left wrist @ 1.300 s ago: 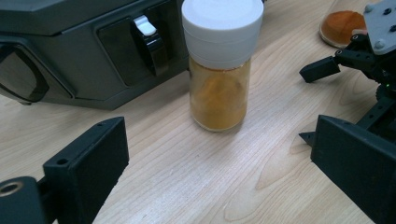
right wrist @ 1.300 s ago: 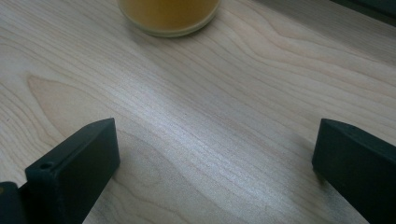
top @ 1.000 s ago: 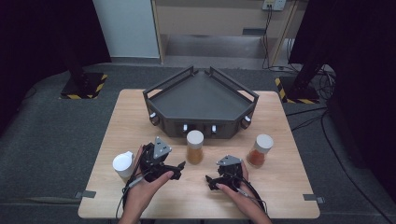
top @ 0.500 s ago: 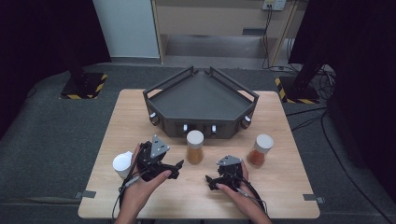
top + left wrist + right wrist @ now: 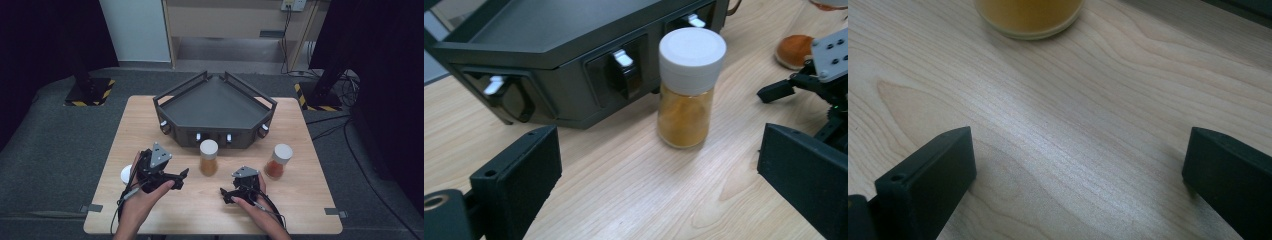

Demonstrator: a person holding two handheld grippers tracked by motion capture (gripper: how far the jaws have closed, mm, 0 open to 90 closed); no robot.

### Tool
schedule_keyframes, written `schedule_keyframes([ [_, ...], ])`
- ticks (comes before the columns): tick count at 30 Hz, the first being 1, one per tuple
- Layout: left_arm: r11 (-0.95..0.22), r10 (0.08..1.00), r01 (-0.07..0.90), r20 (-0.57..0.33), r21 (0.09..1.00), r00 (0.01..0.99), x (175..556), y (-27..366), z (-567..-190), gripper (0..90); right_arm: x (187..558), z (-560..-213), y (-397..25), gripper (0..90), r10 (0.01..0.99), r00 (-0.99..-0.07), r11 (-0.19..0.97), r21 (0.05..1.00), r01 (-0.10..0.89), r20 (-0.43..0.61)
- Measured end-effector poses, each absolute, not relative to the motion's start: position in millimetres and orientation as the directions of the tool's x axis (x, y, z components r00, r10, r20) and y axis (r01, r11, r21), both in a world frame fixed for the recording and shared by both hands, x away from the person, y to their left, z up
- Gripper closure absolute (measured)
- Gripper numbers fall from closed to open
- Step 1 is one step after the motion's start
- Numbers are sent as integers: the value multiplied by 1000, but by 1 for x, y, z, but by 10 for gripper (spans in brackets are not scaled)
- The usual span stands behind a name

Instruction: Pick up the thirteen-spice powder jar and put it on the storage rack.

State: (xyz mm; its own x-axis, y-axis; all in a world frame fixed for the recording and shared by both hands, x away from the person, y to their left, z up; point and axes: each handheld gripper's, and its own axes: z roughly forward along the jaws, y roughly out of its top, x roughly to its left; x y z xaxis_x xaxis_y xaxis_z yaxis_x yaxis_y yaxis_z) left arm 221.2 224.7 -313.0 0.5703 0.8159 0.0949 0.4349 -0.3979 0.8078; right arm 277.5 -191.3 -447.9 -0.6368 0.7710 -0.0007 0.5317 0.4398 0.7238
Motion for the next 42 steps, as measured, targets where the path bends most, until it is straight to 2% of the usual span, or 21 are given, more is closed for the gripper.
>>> schedule_keyframes([
  [42, -339, 867, 465, 80, 818, 491, 204, 282, -314, 18, 277, -448, -191, 6, 772, -636, 439, 723, 533, 1],
])
